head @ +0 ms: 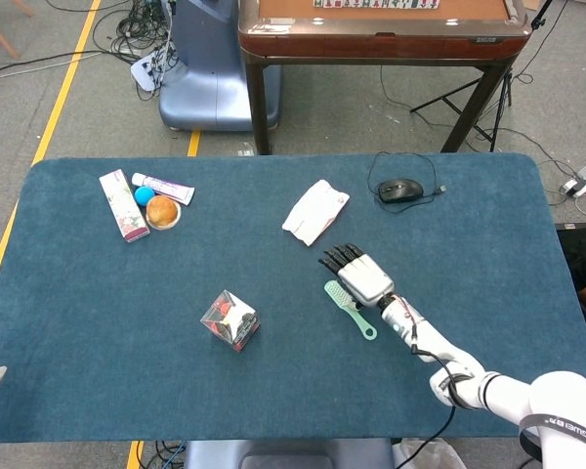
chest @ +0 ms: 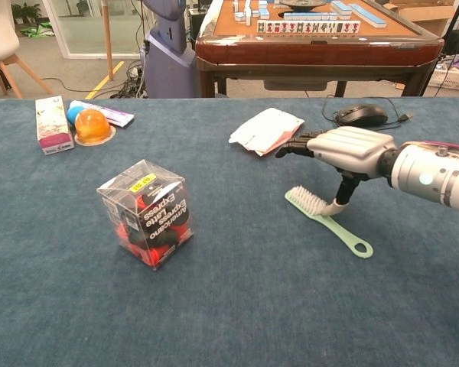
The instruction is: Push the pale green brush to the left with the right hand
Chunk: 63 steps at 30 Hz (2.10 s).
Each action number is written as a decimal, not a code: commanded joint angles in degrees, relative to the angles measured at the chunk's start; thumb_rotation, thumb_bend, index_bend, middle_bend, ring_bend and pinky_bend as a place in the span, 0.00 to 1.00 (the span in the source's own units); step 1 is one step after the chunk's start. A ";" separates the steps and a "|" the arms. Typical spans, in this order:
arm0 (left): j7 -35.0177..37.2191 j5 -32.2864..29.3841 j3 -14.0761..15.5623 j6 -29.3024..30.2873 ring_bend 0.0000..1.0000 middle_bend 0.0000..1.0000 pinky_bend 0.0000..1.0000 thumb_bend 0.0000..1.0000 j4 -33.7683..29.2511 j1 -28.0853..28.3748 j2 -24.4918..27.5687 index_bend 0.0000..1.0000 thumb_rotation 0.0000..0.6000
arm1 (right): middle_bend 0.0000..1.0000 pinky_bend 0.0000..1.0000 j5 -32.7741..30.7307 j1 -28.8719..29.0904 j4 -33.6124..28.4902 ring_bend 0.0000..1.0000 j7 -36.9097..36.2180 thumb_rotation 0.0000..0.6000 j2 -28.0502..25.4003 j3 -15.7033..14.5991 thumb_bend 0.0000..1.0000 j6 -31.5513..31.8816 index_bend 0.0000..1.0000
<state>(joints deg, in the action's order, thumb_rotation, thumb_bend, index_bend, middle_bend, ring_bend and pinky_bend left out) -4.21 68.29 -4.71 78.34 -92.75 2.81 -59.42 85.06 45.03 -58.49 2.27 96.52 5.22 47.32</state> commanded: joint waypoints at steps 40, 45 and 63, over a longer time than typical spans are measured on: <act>2.57 -1.92 -0.98 -0.48 0.32 0.46 0.43 0.17 2.06 -1.22 0.77 0.56 1.00 | 0.08 0.11 -0.63 12.00 19.08 0.00 -10.60 1.00 11.29 2.41 0.00 -6.69 0.12; 3.36 -1.80 -1.10 -0.45 0.32 0.46 0.43 0.17 2.13 -1.38 1.10 0.56 1.00 | 0.09 0.11 -0.32 13.62 21.36 0.00 -11.84 1.00 13.06 2.69 0.00 -6.57 0.12; 4.54 -1.19 -1.22 -0.14 0.32 0.46 0.44 0.17 1.78 -1.76 1.77 0.56 1.00 | 0.10 0.11 -0.99 20.02 31.13 0.00 -15.05 1.00 20.23 4.50 0.00 -8.48 0.12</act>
<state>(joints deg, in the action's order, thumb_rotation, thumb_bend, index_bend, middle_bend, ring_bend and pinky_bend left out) 0.33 67.10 -5.92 78.19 -90.96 1.06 -57.65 84.28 64.44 -28.16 -12.24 116.07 9.47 39.31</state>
